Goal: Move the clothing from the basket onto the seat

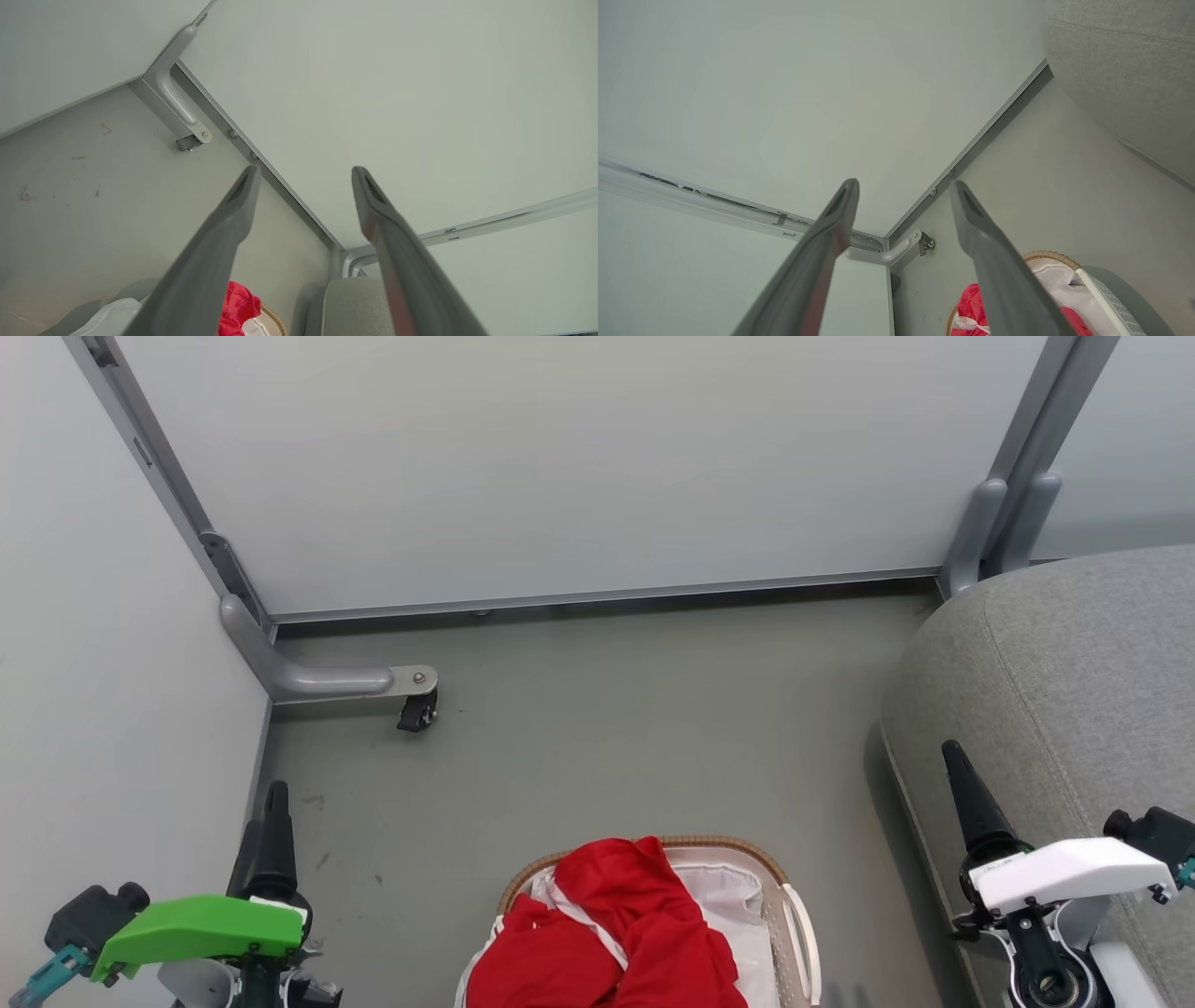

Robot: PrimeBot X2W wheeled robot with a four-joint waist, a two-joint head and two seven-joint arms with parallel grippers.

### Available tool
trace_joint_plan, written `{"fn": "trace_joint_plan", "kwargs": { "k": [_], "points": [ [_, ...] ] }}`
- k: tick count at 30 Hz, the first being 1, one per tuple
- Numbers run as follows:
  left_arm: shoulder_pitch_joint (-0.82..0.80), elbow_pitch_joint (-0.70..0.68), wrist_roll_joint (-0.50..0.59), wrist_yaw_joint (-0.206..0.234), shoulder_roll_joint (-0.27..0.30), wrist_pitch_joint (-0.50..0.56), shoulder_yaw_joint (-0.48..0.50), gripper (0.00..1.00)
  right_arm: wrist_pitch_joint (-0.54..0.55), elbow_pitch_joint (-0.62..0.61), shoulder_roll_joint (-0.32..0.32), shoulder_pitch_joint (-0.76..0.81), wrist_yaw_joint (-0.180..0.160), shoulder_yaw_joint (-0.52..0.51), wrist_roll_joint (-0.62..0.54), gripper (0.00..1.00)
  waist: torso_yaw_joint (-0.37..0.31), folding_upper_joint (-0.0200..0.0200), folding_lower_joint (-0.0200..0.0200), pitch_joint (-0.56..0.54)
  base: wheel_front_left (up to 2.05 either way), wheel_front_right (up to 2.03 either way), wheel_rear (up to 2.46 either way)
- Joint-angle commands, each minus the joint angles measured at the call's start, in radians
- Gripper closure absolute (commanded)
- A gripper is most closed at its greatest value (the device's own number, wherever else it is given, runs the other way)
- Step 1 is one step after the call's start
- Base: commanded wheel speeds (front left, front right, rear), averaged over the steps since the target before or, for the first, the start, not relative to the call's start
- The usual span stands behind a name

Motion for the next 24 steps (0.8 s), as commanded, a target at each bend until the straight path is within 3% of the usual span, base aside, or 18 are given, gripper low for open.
{"fn": "trace_joint_plan", "kwargs": {
  "k": [1,14,24],
  "points": [
    [-0.025,-0.010,0.049,-0.002,0.015,-0.013,-0.005,0.00,-0.013,-0.016,-0.015,-0.032,0.000,0.009,-0.043,0.00,0.000,-0.0001,0.0000,0.001,0.00,0.00,0.00],
    [-0.033,0.023,0.269,-0.002,0.033,-0.060,-0.048,0.00,-0.059,-0.011,-0.028,-0.054,0.000,0.040,-0.244,0.00,-0.001,-0.0001,0.0000,0.004,0.00,0.00,0.00],
    [-0.032,0.033,0.425,0.025,0.045,-0.091,-0.069,0.00,-0.092,0.000,-0.036,-0.074,0.000,0.057,-0.389,0.00,-0.003,-0.0001,0.0000,0.009,0.00,0.00,0.00]
  ]
}}
